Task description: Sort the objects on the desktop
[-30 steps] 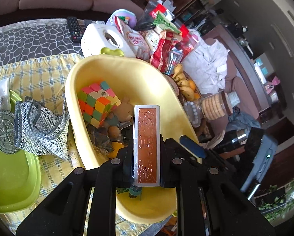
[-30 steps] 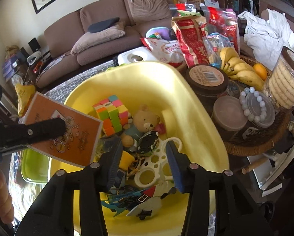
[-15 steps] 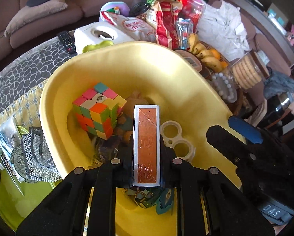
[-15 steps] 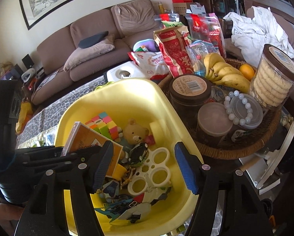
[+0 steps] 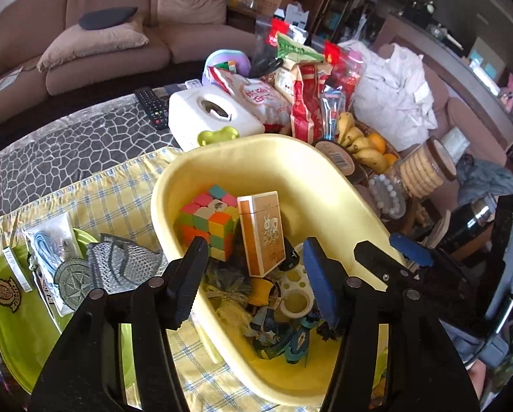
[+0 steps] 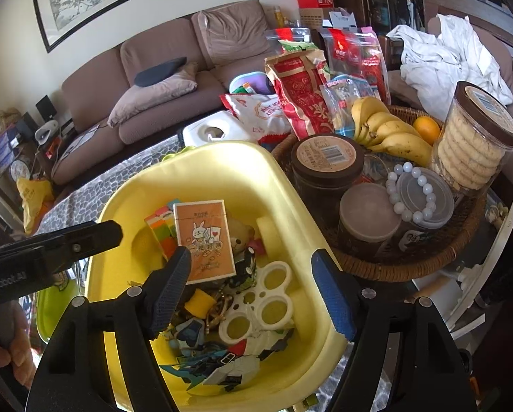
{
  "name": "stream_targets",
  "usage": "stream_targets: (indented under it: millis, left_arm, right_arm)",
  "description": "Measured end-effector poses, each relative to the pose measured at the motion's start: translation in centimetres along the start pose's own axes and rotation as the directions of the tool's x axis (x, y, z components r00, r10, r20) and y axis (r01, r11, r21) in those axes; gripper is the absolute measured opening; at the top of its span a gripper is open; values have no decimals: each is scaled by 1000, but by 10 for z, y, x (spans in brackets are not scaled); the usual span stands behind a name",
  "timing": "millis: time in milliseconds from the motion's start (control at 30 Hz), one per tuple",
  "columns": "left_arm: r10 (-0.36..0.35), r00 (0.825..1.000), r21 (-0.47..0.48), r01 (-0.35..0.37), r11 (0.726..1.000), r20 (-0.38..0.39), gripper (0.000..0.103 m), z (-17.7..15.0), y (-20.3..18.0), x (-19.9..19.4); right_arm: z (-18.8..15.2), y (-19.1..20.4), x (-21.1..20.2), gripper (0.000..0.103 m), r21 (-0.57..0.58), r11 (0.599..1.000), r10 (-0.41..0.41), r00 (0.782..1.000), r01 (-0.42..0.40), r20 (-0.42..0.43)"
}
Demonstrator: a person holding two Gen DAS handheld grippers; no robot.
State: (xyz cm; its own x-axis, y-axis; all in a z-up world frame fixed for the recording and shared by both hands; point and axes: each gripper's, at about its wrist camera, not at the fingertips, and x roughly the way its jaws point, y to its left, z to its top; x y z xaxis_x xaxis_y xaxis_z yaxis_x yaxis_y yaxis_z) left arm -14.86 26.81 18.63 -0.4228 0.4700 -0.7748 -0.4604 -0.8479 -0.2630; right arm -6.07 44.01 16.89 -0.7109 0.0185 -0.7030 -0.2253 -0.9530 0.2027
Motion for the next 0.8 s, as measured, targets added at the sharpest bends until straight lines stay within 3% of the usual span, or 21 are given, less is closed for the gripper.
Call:
stream_targets:
  millis: [67, 133, 267, 467, 533, 600, 800]
  left_arm:
    - [27, 1000, 1, -27, 1000, 13, 57, -5, 7, -10]
    - [60, 998, 2, -60, 998, 23, 74, -12, 14, -18]
    - [108, 994, -17, -107, 994, 33, 81, -28, 32, -30]
    - [119, 993, -75, -117, 990, 14, 86, -46, 54, -36]
    - [114, 993, -97, -113, 989, 12, 99, -52, 60, -39]
    - [106, 994, -115, -103, 988, 15, 100, -59, 65, -43]
    - [164, 986, -137, -162, 977, 8, 103, -79, 80, -59]
  right_arm:
    - [1, 1, -1, 78, -1, 1000, 1, 1000, -1, 7]
    - [1, 4, -1, 79, -6, 1000, 4, 1000, -4, 6]
    - [0, 13, 4, 85, -35, 999, 9, 1000, -10, -17]
    - [-3, 24, 5, 102, -64, 998, 15, 999, -17, -39]
    - [-5, 29, 6, 102, -81, 997, 15, 999, -19, -45]
    - [-7, 35, 7, 102, -98, 995, 13, 999, -18, -52]
    - [-11, 48, 7, 102, -122, 992, 22, 998, -30, -62]
